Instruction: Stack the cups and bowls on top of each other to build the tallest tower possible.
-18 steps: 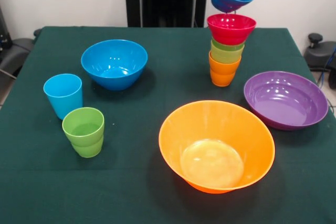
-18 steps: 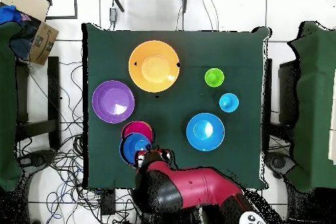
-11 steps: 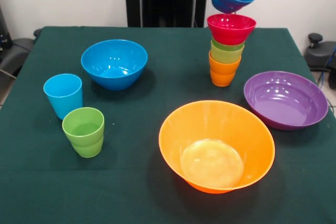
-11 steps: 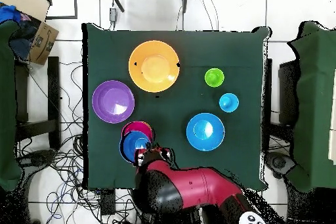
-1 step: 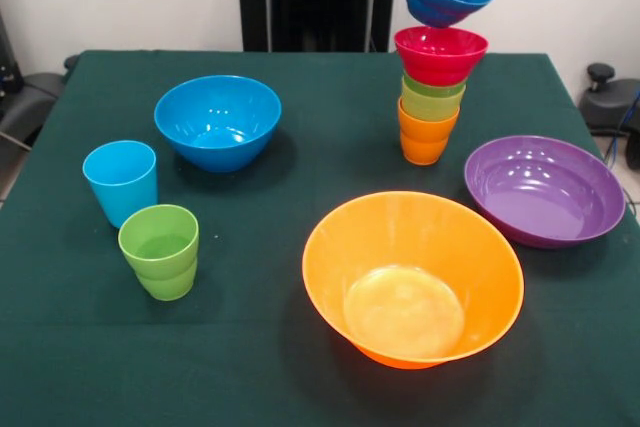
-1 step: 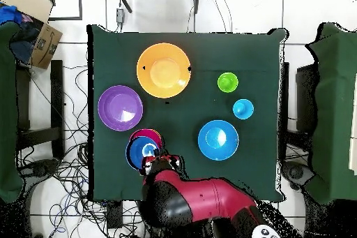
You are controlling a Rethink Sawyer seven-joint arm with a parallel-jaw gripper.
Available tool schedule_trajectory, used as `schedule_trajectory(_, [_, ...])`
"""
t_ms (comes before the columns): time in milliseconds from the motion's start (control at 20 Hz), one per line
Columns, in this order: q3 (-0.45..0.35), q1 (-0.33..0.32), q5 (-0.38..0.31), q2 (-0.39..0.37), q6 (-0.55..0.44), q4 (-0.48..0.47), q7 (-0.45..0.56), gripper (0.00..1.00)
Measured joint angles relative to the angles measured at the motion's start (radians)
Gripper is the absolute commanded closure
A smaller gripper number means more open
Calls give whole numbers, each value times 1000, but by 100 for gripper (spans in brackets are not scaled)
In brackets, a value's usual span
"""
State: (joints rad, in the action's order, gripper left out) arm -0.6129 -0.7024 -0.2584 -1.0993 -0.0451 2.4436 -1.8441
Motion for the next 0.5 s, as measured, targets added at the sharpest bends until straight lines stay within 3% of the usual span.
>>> schedule_trajectory(500, [4, 17, 0, 0, 0, 0, 0, 100])
